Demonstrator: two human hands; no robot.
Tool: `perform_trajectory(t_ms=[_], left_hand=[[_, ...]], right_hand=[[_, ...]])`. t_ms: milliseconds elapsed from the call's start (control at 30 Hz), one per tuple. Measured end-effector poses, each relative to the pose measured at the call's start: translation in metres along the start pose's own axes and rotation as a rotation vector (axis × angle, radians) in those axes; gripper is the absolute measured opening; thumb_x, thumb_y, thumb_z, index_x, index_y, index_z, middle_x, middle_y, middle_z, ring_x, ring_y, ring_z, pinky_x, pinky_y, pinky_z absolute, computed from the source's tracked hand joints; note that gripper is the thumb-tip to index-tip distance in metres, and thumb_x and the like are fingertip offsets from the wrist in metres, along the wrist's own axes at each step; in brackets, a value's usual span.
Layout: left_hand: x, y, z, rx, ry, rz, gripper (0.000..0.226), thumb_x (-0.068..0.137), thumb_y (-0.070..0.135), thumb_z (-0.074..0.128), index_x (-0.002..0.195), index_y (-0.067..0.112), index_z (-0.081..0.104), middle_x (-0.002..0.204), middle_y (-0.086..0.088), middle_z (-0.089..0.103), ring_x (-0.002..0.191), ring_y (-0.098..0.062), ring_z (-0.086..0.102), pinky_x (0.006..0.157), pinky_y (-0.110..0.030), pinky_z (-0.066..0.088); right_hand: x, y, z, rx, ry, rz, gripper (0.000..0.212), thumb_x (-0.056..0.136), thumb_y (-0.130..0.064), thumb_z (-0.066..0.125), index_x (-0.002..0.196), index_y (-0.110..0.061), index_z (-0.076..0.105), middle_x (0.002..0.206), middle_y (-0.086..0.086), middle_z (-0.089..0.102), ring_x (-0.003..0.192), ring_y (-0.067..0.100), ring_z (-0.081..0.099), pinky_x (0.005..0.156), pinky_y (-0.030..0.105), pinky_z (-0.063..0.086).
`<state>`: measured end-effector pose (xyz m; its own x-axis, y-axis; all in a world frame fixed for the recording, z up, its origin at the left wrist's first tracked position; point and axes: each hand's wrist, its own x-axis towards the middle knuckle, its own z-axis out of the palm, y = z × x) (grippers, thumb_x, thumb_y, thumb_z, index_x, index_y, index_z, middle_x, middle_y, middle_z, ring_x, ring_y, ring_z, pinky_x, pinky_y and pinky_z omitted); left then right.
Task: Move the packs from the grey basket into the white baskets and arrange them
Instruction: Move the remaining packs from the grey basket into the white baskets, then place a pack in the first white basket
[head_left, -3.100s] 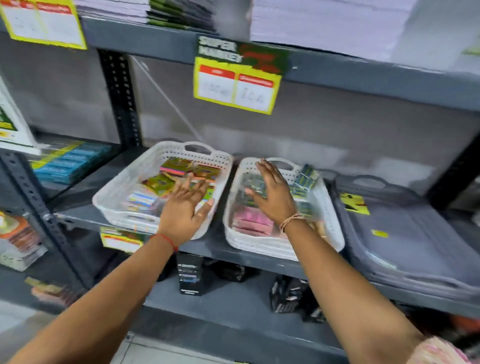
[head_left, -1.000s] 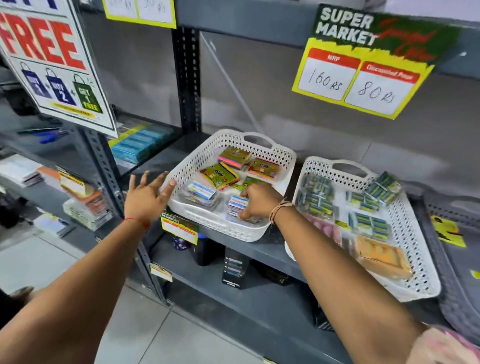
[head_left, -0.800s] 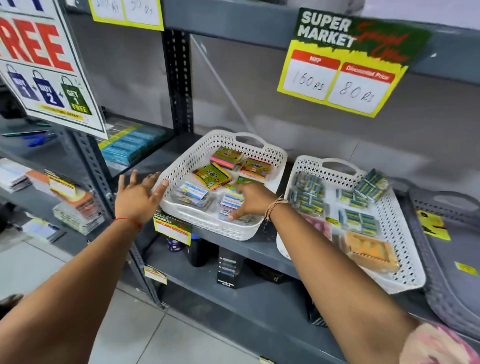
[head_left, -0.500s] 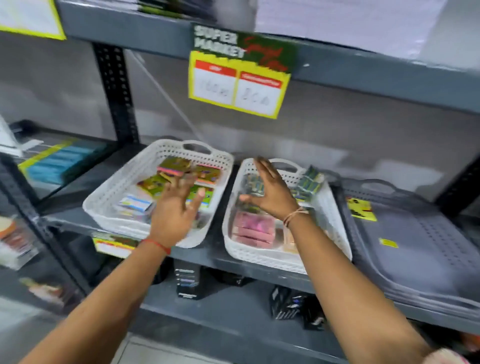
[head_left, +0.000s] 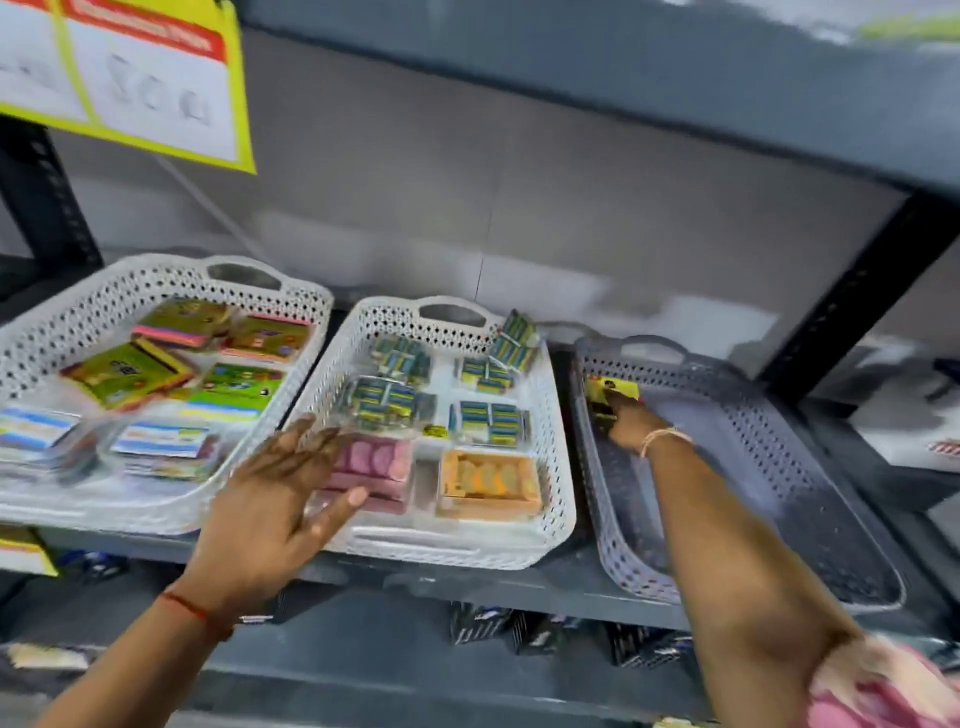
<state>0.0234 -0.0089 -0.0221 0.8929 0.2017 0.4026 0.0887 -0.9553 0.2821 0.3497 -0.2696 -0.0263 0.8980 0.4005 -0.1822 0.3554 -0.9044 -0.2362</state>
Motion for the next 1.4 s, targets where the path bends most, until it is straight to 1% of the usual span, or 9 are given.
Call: perform_trajectory(t_ms=[200,367,533,633,767,900,1033,1300,1400], left_hand=[[0.0,0.002,0.0,0.019,0.006,-0.012,0.085,0.087,0.068,0.015,0.121,0.003,0.058,0.124,-0.021,0.059,0.126,-0.034,0.044,0.1,-0.031,0.025],[-0.001,0.005,-0.003,0.013,0.006,-0.022,0.087,0.086,0.069,0.014,0.12,0.002,0.059,0.124,-0.02,0.059,0.125,-0.034,0.045,0.1,-0.031,0.025],[-0.001,0.004,-0.008,0.004,-0.007,-0.014,0.085,0.087,0.068,0.014,0.122,0.005,0.058,0.124,-0.017,0.06,0.127,-0.032,0.043,0.102,-0.025,0.021],[-0.006,-0.001,-0.018,-0.056,0.02,0.016,0.088,0.083,0.073,0.011,0.13,0.01,0.05,0.137,-0.009,0.05,0.135,-0.017,0.022,0.107,-0.021,0.014],[-0.02,-0.039,-0.046,-0.042,0.05,-0.066,0.095,0.079,0.077,0.007,0.135,0.01,0.043,0.142,-0.009,0.044,0.137,-0.015,0.012,0.113,-0.034,0.014],[-0.039,-0.095,-0.081,0.005,0.078,-0.225,0.093,0.079,0.077,0.007,0.136,0.013,0.044,0.14,-0.011,0.046,0.138,-0.022,0.024,0.113,-0.039,0.02],[-0.055,-0.145,-0.104,0.047,0.115,-0.367,0.103,0.074,0.082,0.008,0.132,0.007,0.048,0.139,-0.016,0.046,0.136,-0.029,0.029,0.111,-0.036,0.018],[-0.068,-0.191,-0.089,0.054,0.135,-0.401,0.097,0.08,0.076,0.006,0.127,0.006,0.053,0.134,-0.015,0.051,0.136,-0.03,0.03,0.11,-0.032,0.017],[-0.068,-0.192,-0.087,0.07,0.149,-0.362,0.092,0.084,0.071,0.007,0.127,0.005,0.053,0.134,-0.015,0.052,0.135,-0.031,0.031,0.109,-0.034,0.015]], right_hand=[[-0.015,-0.003,-0.028,-0.185,-0.198,-0.036,0.04,0.063,-0.014,0.083,0.098,-0.017,0.063,0.101,0.007,0.056,0.097,0.024,0.055,0.079,0.028,0.046],[-0.032,0.003,-0.024,-0.112,-0.238,-0.044,0.057,0.056,-0.015,0.086,0.097,-0.026,0.047,0.119,0.013,0.057,0.102,0.031,0.057,0.081,0.037,0.052],[-0.055,-0.004,-0.038,0.185,0.022,-0.004,0.053,0.054,-0.004,0.084,0.097,-0.018,0.055,0.116,0.016,0.058,0.101,0.034,0.059,0.082,0.043,0.054],[-0.07,-0.034,-0.061,0.057,0.265,-0.099,0.057,0.053,-0.012,0.083,0.106,-0.013,0.06,0.116,0.019,0.059,0.107,0.034,0.054,0.088,0.036,0.047],[-0.084,-0.112,-0.074,0.032,0.321,-0.29,0.061,0.053,-0.017,0.084,0.11,-0.015,0.063,0.118,0.017,0.061,0.111,0.033,0.055,0.093,0.034,0.046],[-0.087,-0.214,-0.063,0.103,0.176,-0.524,0.063,0.061,-0.013,0.083,0.119,-0.008,0.059,0.126,0.009,0.058,0.116,0.023,0.052,0.086,0.023,0.038],[-0.081,-0.308,-0.04,0.28,-0.013,-0.68,0.059,0.06,-0.003,0.083,0.114,-0.005,0.059,0.106,0.001,0.055,0.098,0.011,0.047,0.065,0.015,0.034],[-0.047,-0.403,0.041,-0.108,-0.25,-0.695,0.067,0.062,-0.015,0.084,0.12,-0.008,0.052,0.13,0.014,0.056,0.114,0.029,0.054,0.092,0.034,0.048],[-0.041,-0.409,0.058,-0.149,-0.306,-0.659,0.067,0.065,-0.013,0.083,0.123,-0.009,0.05,0.132,0.014,0.054,0.114,0.03,0.055,0.087,0.032,0.047]])
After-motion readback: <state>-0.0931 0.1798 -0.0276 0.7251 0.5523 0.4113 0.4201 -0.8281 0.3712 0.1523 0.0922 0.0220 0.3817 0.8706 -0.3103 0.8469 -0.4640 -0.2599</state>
